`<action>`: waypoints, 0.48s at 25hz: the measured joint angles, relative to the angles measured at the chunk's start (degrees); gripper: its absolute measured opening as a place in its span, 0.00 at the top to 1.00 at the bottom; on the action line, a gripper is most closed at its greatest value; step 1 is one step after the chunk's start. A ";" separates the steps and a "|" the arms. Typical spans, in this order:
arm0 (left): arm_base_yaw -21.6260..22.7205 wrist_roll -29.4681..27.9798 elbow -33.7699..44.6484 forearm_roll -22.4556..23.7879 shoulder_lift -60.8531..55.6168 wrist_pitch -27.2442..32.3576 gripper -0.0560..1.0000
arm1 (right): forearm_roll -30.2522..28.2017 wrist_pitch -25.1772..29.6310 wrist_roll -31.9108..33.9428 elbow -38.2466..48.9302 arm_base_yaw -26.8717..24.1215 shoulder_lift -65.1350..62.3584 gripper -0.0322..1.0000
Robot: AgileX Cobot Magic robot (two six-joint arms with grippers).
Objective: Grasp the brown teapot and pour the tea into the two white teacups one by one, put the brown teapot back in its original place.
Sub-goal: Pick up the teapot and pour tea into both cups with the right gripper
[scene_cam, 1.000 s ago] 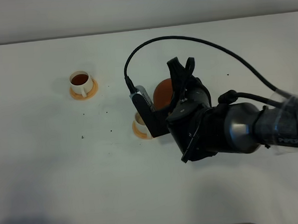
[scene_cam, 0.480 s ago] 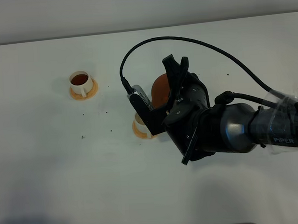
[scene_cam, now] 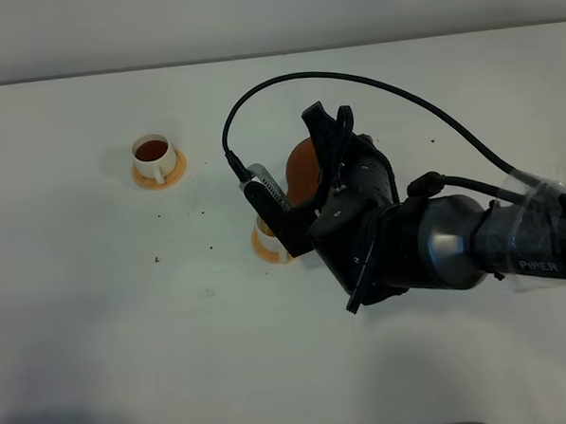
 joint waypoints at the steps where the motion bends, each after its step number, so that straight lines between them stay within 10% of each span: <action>1: 0.00 0.00 0.00 0.00 0.00 0.00 0.70 | 0.00 0.13 -0.39 0.00 0.05 0.00 0.88; 12: 0.00 0.00 0.00 0.00 0.00 0.00 0.70 | -4.33 0.58 -1.51 0.00 0.65 0.00 0.88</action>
